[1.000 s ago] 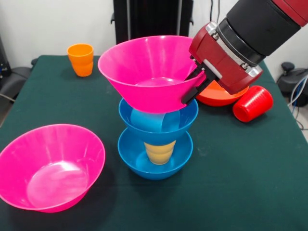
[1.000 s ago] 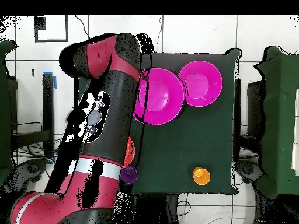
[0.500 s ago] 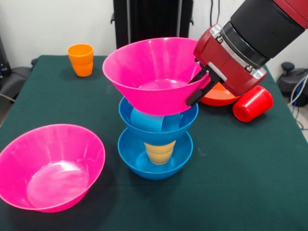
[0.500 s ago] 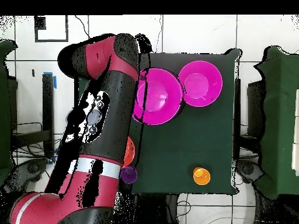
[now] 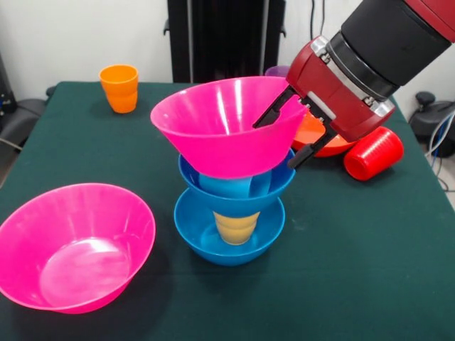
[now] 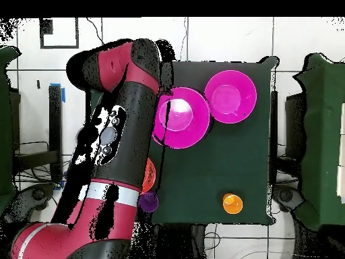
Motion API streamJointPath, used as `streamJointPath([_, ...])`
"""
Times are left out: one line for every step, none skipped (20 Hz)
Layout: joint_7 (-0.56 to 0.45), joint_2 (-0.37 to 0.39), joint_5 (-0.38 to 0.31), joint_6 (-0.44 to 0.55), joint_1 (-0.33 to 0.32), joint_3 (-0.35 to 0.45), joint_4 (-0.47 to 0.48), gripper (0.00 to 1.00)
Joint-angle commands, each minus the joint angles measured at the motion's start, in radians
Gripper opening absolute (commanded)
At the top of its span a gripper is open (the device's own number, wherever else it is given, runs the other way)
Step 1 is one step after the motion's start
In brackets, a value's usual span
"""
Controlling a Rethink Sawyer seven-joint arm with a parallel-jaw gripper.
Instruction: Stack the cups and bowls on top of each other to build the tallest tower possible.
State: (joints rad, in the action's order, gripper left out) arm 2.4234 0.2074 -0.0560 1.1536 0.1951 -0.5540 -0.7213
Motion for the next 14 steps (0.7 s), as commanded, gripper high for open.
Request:
streamJointPath([-0.021,-0.033,-0.049,-0.073,0.008,0.079,-0.021,1.0])
streamJointPath([-0.034,-0.034,-0.052,-0.079,0.006,0.082,-0.016,1.0])
streamJointPath([-0.039,-0.032,-0.053,-0.083,0.007,0.085,-0.022,1.0])
streamJointPath([-0.04,-0.033,-0.051,-0.081,0.006,0.087,-0.02,1.0])
streamJointPath([-0.04,-0.032,-0.05,-0.08,0.007,0.086,-0.023,1.0])
streamJointPath([-0.045,-0.029,-0.047,-0.078,0.007,0.089,-0.025,1.0])
streamJointPath([-0.046,-0.027,-0.046,-0.076,0.007,0.089,-0.027,1.0])
streamJointPath([-0.05,-0.022,-0.042,-0.067,0.007,0.09,-0.028,1.0])
streamJointPath([-0.054,-0.018,-0.04,-0.059,0.007,0.09,-0.028,1.0])
streamJointPath([-0.066,-0.01,-0.038,-0.038,0.007,0.088,-0.024,1.0])
streamJointPath([-0.073,-0.006,-0.038,-0.022,0.008,0.085,-0.019,1.0])
streamJointPath([-0.089,0.001,-0.038,0.02,0.009,0.076,-0.002,1.0])
streamJointPath([-0.098,0.006,-0.04,0.048,0.011,0.066,0.008,1.0])
streamJointPath([-0.106,0.017,-0.045,0.1,0.018,0.045,0.025,1.0])
